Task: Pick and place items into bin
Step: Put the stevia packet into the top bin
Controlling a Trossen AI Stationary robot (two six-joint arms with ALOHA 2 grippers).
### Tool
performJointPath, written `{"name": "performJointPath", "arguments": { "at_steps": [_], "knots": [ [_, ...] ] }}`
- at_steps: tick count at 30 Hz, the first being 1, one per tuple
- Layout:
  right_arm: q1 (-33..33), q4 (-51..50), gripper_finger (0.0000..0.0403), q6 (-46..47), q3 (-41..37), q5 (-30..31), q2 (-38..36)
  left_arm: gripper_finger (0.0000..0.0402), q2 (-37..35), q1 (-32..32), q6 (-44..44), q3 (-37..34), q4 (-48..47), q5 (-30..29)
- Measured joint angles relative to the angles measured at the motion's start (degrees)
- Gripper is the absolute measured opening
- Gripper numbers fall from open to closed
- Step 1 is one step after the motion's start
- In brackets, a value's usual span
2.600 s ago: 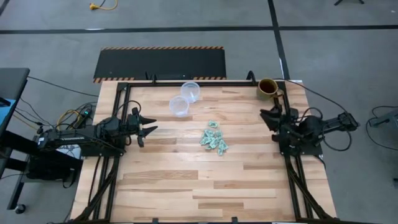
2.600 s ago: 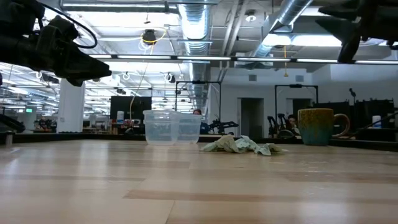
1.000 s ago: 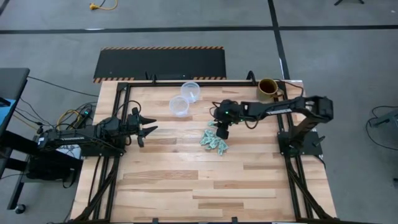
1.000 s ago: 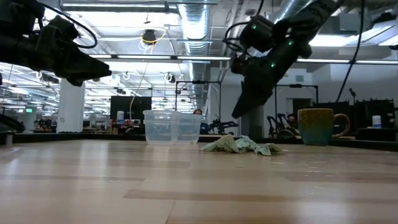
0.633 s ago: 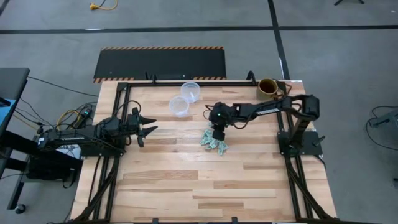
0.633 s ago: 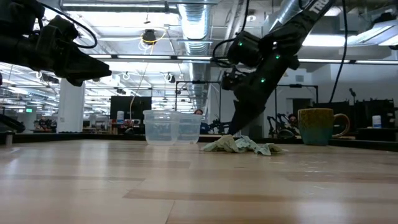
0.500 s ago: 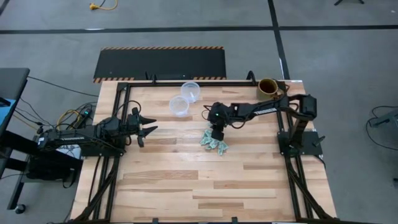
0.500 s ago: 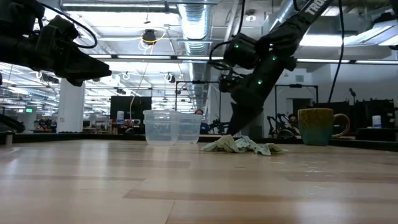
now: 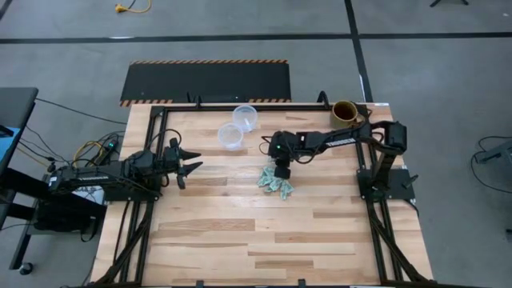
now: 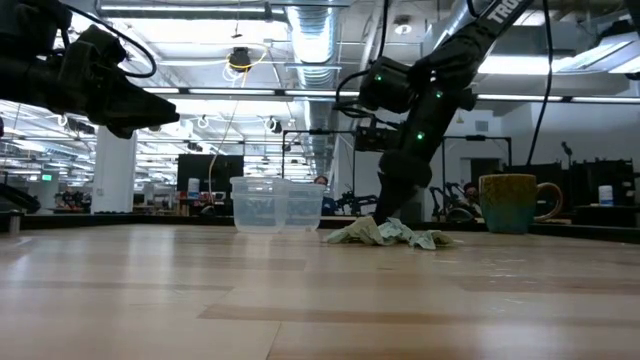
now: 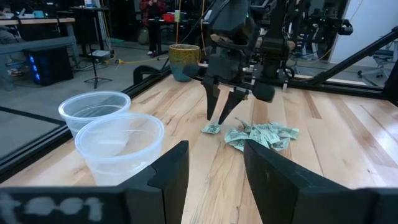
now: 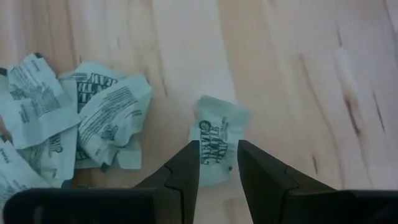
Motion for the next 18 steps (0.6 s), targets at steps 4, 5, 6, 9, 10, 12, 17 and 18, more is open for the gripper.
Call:
{"name": "performJointPath", "arguments": {
  "at_steps": [4, 5, 6, 9, 10, 12, 17, 18],
  "knots": [
    [-0.40, 0.22, 0.0102, -0.03, 0.00, -0.14, 0.00, 0.0143, 0.00, 0.02, 0.00, 0.01, 0.01, -0.02],
    [-0.40, 0.28, 0.0102, -0.10, 0.00, -0.16, 0.12, 0.0143, -0.01, 0.00, 0.00, 0.00, 0.00, -0.02],
    [-0.40, 0.39, 0.0102, -0.18, 0.00, -0.16, 0.47, 0.0143, 0.00, 0.01, 0.00, -0.01, -0.01, -0.02],
    [-0.35, 0.25, 0.0102, -1.15, -0.07, -0.48, 2.02, 0.0143, 0.00, 0.01, 0.00, 0.01, 0.00, -0.04],
    [-0.16, 0.75, 0.0102, -1.39, -0.01, -0.51, 2.69, 0.0143, 0.00, 0.01, 0.00, 0.00, 0.00, -0.04],
    [-0.10, 1.09, 0.0102, -1.43, 0.17, -0.53, 3.40, 0.0143, 0.00, 0.00, 0.00, 0.01, 0.00, -0.07],
    [0.17, 1.95, 0.0102, -1.43, 0.24, -0.38, 4.22, 0.0143, 0.00, 0.01, 0.00, 0.00, 0.00, -0.08],
    [0.14, 1.98, 0.0102, -1.43, 0.22, -0.38, 4.24, 0.0143, 0.00, 0.00, 0.00, 0.00, -0.01, -0.09]
  ]
}}
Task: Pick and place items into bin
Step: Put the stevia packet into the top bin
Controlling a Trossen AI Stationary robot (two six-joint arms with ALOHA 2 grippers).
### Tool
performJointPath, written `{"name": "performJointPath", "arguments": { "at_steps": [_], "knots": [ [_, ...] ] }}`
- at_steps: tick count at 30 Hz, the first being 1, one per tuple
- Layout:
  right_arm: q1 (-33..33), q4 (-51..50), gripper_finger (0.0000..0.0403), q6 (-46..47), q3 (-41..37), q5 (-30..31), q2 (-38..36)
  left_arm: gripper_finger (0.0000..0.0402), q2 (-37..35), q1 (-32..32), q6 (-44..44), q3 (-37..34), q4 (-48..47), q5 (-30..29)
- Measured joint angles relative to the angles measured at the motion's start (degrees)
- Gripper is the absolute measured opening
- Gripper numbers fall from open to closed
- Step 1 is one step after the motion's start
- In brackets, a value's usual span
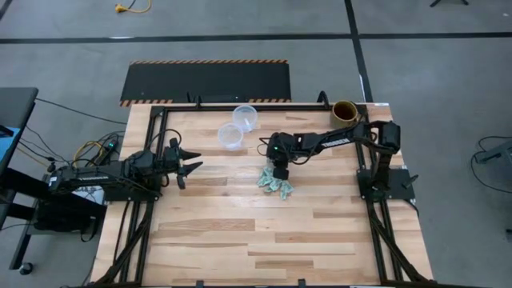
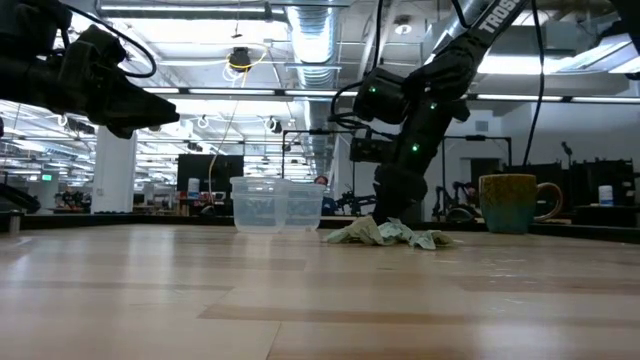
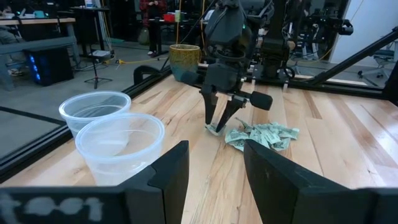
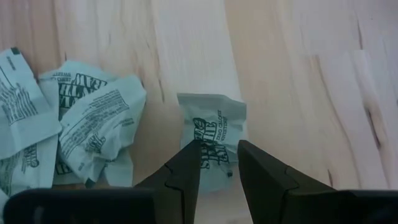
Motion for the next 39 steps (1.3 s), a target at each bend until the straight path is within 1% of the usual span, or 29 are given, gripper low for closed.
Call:
{"name": "performJointPath", "arguments": {
  "at_steps": [4, 6, 9, 11, 14, 16, 21, 24, 28, 33, 34, 36, 39],
  "knots": [
    [-0.35, -0.01, 0.0087, 0.59, -0.04, -0.12, 0.04, 0.0143, 0.00, 0.00, 0.00, 0.01, 0.00, -0.02],
    [-0.39, -0.01, 0.0067, 1.65, -0.09, -0.33, 0.09, 0.0143, 0.00, 0.01, 0.00, 0.00, 0.00, -0.02],
    [-0.61, -0.04, 0.0023, 2.49, -0.10, -0.61, 0.13, 0.0143, 0.00, 0.00, 0.00, 0.00, 0.00, -0.02],
    [-0.61, -0.42, 0.0009, 3.67, 0.17, -0.58, 0.09, 0.0143, -0.01, 0.01, 0.00, 0.00, 0.01, -0.04],
    [-0.65, -3.32, 0.0014, 5.36, 1.44, 0.06, -0.54, 0.0143, -0.01, 0.00, 0.00, 0.01, 0.01, -0.04],
    [-0.69, -5.26, 0.0009, 5.91, 2.75, 0.22, -1.07, 0.0143, 0.00, 0.02, 0.00, -0.01, 0.02, -0.04],
    [-0.75, -7.84, 0.0008, 5.99, 8.92, 1.08, -5.30, 0.0143, -0.02, 0.01, 0.00, 0.00, 0.01, -0.06],
    [-1.17, -7.71, 0.0004, 5.51, 12.83, 2.96, -7.15, 0.0143, 0.00, 0.00, 0.00, 0.00, 0.00, -0.07],
    [-3.14, -4.66, 0.0005, 4.90, 19.60, 4.92, -8.36, 0.0143, 0.00, 0.01, 0.00, 0.01, 0.01, -0.06],
    [-7.02, -3.70, 0.0002, 5.13, 28.55, 4.60, -5.40, 0.0143, -0.01, 0.01, 0.00, 0.00, 0.01, -0.04],
    [-7.93, -4.79, 0.0003, 5.65, 30.09, 4.29, -4.75, 0.0143, 0.00, 0.00, 0.00, 0.01, 0.00, -0.04],
    [-9.62, -6.28, 0.0003, 7.03, 33.26, 2.38, -2.51, 0.0143, 0.00, 0.01, 0.00, 0.01, 0.00, -0.07],
    [-11.45, -8.96, 0.0001, 10.19, 37.34, -2.35, 1.31, 0.0143, 0.00, 0.00, 0.00, 0.01, 0.00, -0.04]
  ]
}}
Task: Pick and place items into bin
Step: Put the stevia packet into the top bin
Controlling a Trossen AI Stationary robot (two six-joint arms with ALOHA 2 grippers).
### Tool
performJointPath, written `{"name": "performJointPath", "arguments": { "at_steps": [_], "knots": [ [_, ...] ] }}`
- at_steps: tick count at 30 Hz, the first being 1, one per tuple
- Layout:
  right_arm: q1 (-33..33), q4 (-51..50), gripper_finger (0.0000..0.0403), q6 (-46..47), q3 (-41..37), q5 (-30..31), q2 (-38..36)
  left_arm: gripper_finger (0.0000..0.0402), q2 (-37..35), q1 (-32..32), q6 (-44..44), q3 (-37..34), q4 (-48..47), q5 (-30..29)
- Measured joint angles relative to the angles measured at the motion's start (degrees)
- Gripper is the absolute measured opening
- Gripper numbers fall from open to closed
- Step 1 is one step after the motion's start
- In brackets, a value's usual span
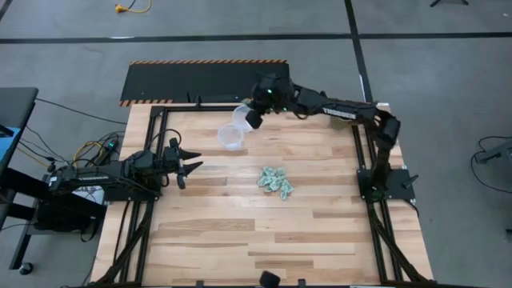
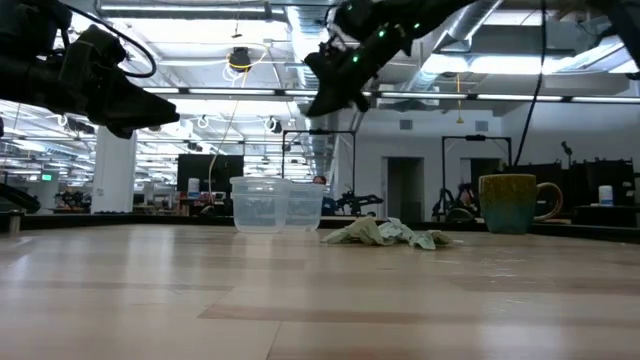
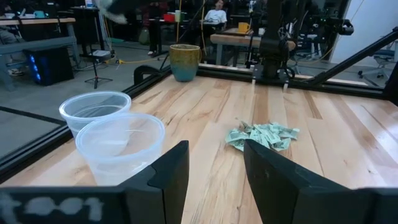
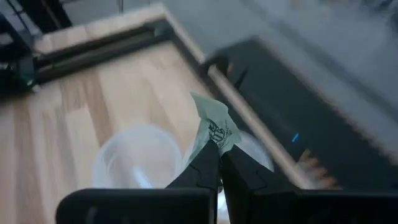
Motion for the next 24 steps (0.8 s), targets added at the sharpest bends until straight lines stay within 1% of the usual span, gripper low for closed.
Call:
{"name": "performJointPath", "arguments": {
  "at_steps": [2, 6, 14, 20, 24],
  "knots": [
    [-0.73, -0.81, 0.0002, 1.20, 2.59, -1.96, 2.60, 0.0143, 0.00, 0.01, 0.00, 0.00, 0.00, -0.01],
    [-1.38, -3.33, 0.0001, 0.83, 5.74, -2.37, 6.36, 0.0143, 0.00, 0.00, 0.00, -0.02, 0.00, -0.02],
    [-2.04, -5.36, 0.0006, 0.39, 7.92, -2.77, 11.36, 0.0143, 0.00, 0.00, 0.00, -0.01, 0.01, -0.01],
    [-2.46, -6.93, 0.0009, 0.32, 7.93, -2.02, 12.43, 0.0143, -0.02, 0.00, 0.00, -0.02, 0.00, -0.02],
    [-2.45, -6.37, 0.0025, 0.32, 7.93, -0.35, 12.20, 0.0143, 0.00, 0.01, 0.00, -0.01, 0.00, -0.02]
  ]
}}
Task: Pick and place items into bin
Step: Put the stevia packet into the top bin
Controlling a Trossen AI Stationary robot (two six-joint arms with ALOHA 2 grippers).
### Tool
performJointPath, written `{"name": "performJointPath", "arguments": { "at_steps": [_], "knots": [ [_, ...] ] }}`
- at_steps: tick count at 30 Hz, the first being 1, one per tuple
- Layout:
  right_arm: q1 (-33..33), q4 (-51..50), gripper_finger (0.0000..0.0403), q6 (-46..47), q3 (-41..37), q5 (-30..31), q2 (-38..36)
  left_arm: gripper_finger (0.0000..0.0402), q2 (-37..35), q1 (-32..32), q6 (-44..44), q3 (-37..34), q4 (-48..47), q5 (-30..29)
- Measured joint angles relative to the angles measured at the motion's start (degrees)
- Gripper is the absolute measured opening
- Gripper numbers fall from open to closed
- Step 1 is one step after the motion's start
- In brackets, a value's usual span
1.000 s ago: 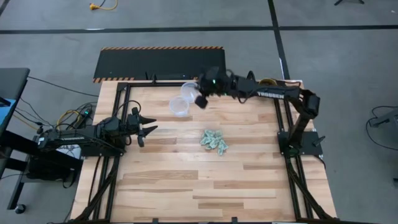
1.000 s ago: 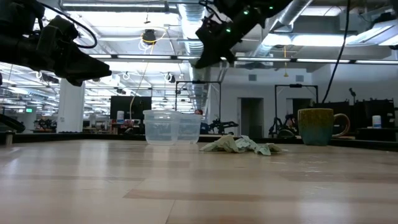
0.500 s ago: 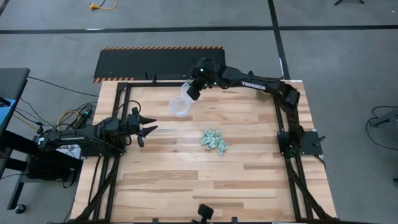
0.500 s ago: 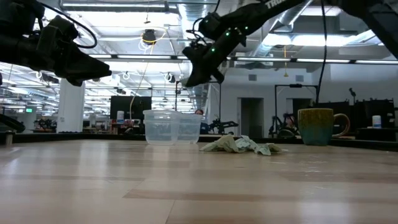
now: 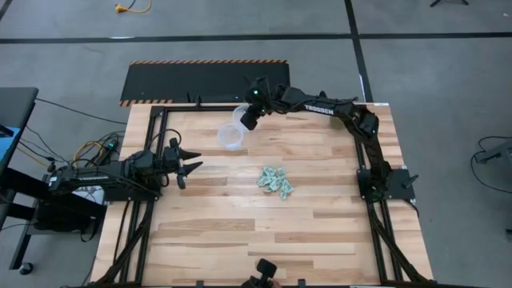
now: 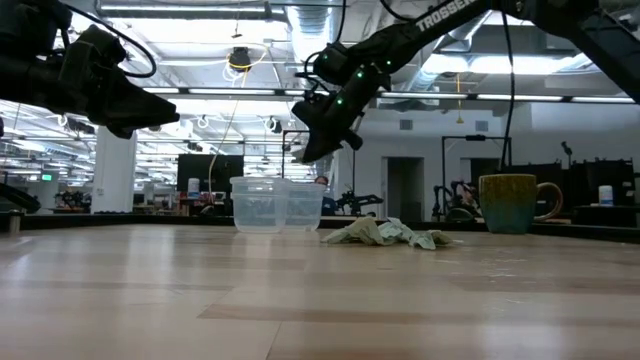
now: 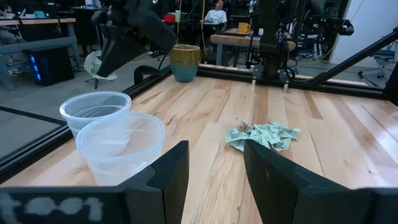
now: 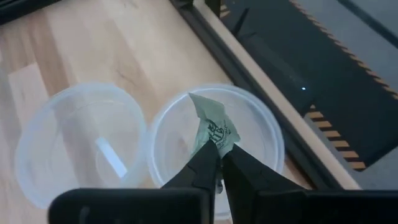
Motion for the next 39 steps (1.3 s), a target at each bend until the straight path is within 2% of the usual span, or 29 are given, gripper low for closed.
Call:
{"name": "performJointPath", "arguments": {
  "at_steps": [9, 14, 23, 29, 33, 39],
  "knots": [
    [0.28, -1.39, 0.0111, 0.00, 0.07, 0.15, -0.54, 0.0143, -0.02, 0.00, 0.00, 0.00, 0.00, 0.00],
    [1.20, -7.96, 0.0137, -0.37, -0.02, -0.26, -5.28, 0.0143, 0.00, -0.01, 0.00, 0.00, 0.00, 0.01],
    [6.31, -30.68, 0.0127, -7.54, 0.07, -0.32, -20.35, 0.0143, -0.02, -0.01, 0.00, -0.01, 0.00, 0.02],
    [9.88, -41.74, 0.0119, -6.12, 0.02, -0.28, -24.97, 0.0143, 0.00, 0.00, 0.00, -0.01, 0.00, 0.02],
    [13.11, -44.19, 0.0120, -4.14, -1.23, -0.46, -24.81, 0.0143, 0.00, -0.01, 0.00, 0.01, 0.00, 0.02],
    [17.05, -36.97, 0.0120, -4.19, -13.91, -0.44, -25.34, 0.0143, -0.01, 0.01, 0.00, 0.00, 0.00, 0.02]
  ]
}}
